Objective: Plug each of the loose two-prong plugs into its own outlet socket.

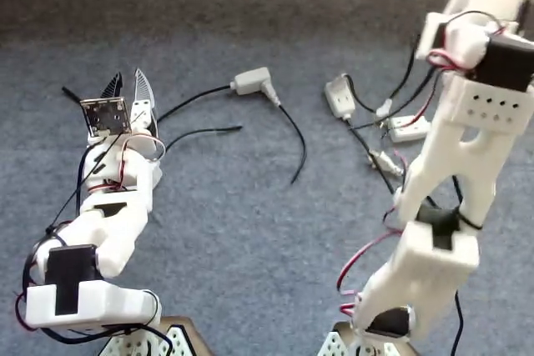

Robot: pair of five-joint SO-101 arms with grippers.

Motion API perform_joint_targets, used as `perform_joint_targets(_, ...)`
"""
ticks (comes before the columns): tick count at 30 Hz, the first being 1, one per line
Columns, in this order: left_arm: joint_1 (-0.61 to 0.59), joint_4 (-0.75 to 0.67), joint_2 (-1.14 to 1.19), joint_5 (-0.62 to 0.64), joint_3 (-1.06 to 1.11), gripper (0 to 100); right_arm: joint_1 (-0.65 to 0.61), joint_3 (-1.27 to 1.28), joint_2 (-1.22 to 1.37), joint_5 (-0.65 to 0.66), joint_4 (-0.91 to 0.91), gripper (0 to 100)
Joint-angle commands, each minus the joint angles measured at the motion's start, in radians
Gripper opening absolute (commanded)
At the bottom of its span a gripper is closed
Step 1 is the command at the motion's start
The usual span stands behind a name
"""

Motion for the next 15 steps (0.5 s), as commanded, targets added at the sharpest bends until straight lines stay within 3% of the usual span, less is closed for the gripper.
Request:
perform_joint_targets(1, 0.016, 0.003, -0.005, -0.006, -0.005, 12, -0.139, 0.315, -0.305, 0.009, 0.036, 7.4)
perform_joint_targets(6, -0.010, 0.002, -0.005, -0.005, -0.010, 12, -0.340, 0.624, -0.547, 0.009, -0.004, 7.4)
perform_joint_targets(12, -0.031, 0.000, -0.005, -0.002, -0.012, 12, -0.561, 0.780, -0.748, 0.015, -0.076, 8.0)
perform_joint_targets(15, -0.031, 0.000, -0.005, -0.002, -0.012, 12, -0.673, 0.814, -0.814, 0.009, -0.073, 16.3)
